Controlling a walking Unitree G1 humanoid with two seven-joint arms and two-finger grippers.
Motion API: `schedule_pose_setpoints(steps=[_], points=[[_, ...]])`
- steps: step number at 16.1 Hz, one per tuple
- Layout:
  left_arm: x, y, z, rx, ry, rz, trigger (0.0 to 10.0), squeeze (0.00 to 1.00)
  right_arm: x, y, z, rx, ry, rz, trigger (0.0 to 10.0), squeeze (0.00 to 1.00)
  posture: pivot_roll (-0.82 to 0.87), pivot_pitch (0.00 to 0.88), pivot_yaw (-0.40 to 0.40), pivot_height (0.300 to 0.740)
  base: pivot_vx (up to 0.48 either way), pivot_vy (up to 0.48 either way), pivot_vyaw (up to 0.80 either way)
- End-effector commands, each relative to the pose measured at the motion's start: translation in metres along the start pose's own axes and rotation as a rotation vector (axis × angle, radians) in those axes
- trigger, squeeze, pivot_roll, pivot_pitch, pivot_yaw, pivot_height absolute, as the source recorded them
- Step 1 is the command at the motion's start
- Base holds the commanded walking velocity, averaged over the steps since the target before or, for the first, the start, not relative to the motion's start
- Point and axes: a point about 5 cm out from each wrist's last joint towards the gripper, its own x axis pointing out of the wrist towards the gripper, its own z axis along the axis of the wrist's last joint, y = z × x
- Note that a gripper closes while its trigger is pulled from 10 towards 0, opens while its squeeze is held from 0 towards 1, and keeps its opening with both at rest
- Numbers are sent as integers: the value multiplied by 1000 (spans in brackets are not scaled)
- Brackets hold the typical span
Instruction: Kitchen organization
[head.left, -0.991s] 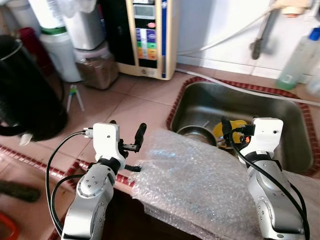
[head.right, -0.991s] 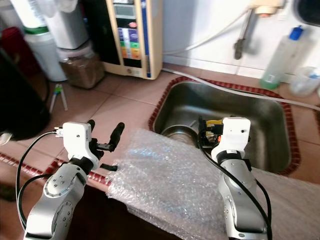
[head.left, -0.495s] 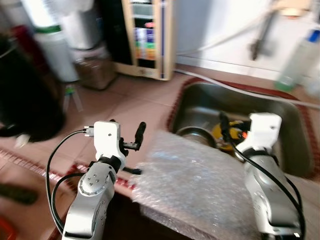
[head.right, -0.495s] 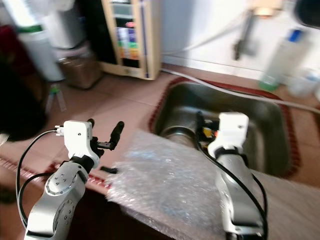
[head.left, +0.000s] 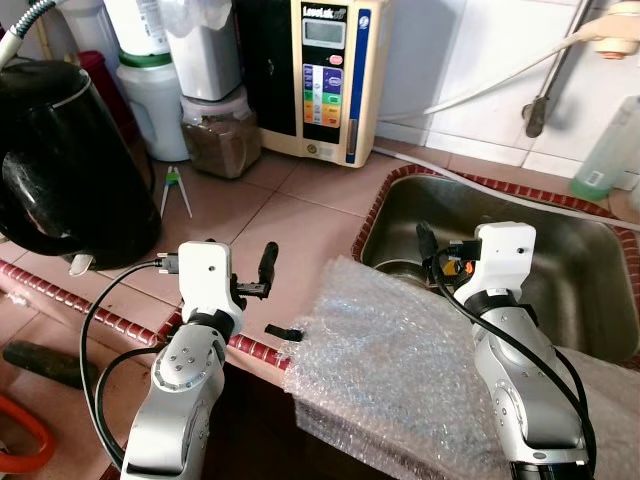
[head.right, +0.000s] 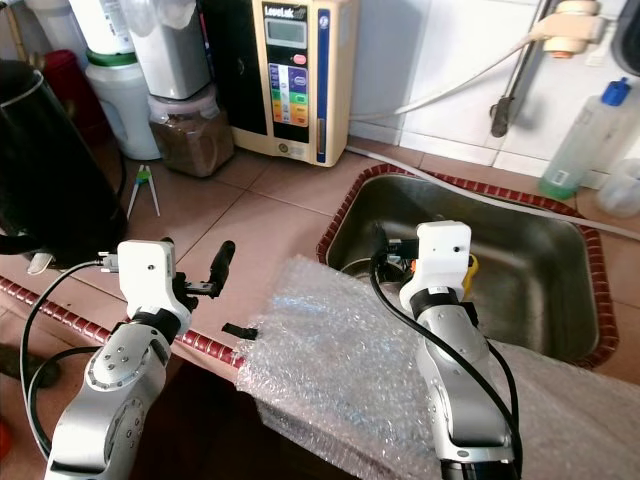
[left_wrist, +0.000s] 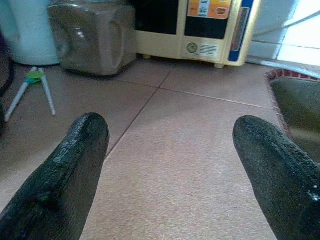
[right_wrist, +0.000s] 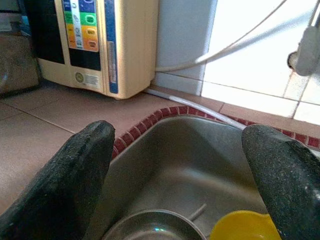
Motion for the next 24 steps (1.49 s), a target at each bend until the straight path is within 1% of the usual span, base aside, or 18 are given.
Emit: schedule_pose_setpoints(steps=[1, 5, 9, 12, 18, 24], points=[[1, -2, 3, -2, -1, -7, 10000, 0, 2, 0, 2, -7, -10, -1, 10000, 0, -49, 33, 36, 740, 0, 0, 0], [2, -3, 4, 9, 2, -17, 10000, 0, 1, -1, 1, -5, -11, -9, 10000, 0, -47, 31, 45, 740, 0, 0, 0], [5, -4, 10, 22, -8, -19, 10000, 0, 2, -3, 9, -4, -70, -14, 10000, 0, -43, 31, 45, 740, 0, 0, 0], [6, -5, 12, 31, -9, -25, 10000, 0, 4, -5, 10, -12, -74, -15, 10000, 0, -43, 31, 45, 740, 0, 0, 0], [8, -6, 11, 27, 4, -29, 10000, 0, 4, -4, 8, -8, -73, -22, 10000, 0, -45, 30, 49, 740, -281, 0, 0], [10, -7, 12, 24, 5, -42, 10000, 0, 3, -8, 9, -22, -79, -47, 10000, 0, -50, 30, 55, 740, -296, 0, 0]])
